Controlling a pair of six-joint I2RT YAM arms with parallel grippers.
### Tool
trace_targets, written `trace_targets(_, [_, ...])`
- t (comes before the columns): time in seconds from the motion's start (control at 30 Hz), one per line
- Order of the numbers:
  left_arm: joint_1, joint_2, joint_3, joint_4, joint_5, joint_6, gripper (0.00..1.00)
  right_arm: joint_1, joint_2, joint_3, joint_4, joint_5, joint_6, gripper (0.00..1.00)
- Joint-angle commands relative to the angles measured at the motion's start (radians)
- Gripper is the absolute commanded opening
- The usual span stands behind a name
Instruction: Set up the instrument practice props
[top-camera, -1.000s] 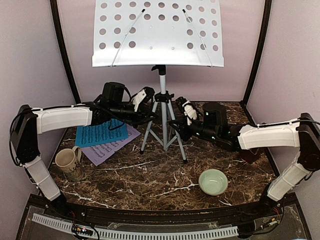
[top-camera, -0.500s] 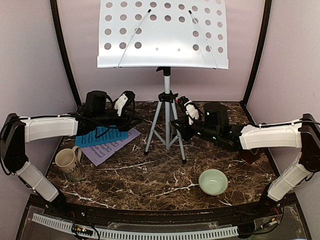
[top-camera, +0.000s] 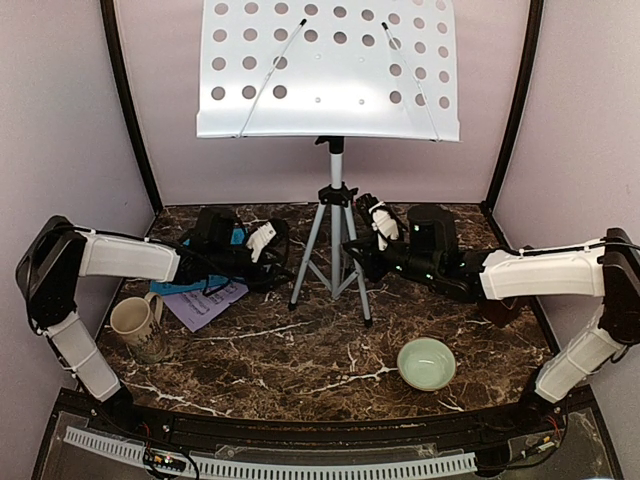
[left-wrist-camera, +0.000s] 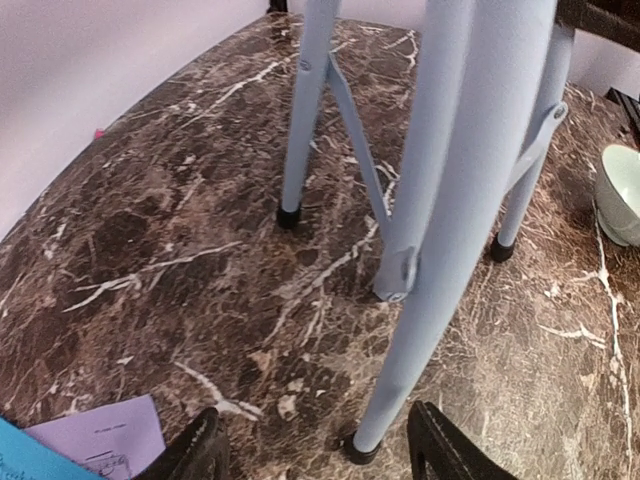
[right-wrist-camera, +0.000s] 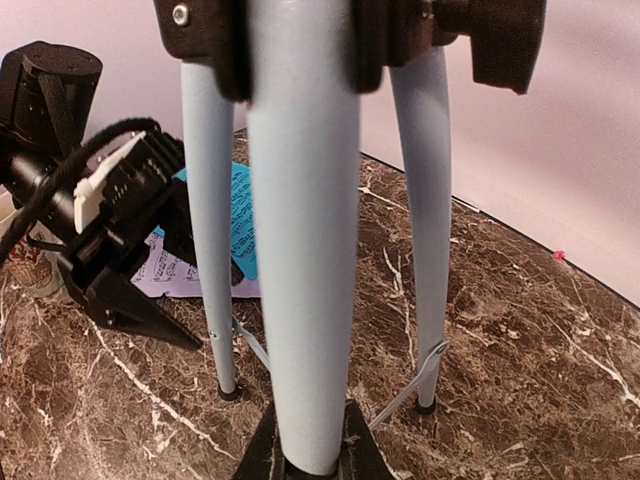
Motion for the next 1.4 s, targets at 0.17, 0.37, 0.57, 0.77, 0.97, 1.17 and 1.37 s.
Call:
trace_targets(0.17, [-0.101, 0.109, 0.065, 0.031, 0.041, 0.031, 0.59, -0.02, -0.007, -0.015, -0.056, 0.027, 0.025, 0.06])
trace_targets(0.37, [-0.11, 0.114, 0.061, 0.085, 0.004, -0.003, 0.39, -0.021, -0.018, -0.024, -0.049, 0.014, 0.0, 0.15])
trace_targets(0.57, [-0.119, 0.096, 0.034, 0.124, -0.018, -0.044, 0.14, -0.022, -0.069, -0.102, 0.006, -0.012, 0.014, 0.42])
trace_targets(0.77, [-0.13, 0.099, 0.01, 0.164, -0.014, -0.071, 0.05, -0.03, -0.125, -0.206, 0.05, -0.044, 0.036, 0.67])
trace_targets(0.97, [-0.133, 0.102, 0.021, 0.165, -0.009, -0.082, 0.03, -0.035, -0.091, -0.281, 0.132, -0.054, 0.009, 0.69])
trace_targets(1.17, [-0.136, 0.105, 0.039, 0.139, -0.011, -0.082, 0.02, -0.035, 0.039, -0.211, 0.181, -0.069, -0.014, 0.65])
trace_targets(1.37, [-0.138, 0.102, 0.057, 0.126, -0.013, -0.117, 0.0, -0.035, 0.126, -0.178, 0.205, -0.08, -0.018, 0.49])
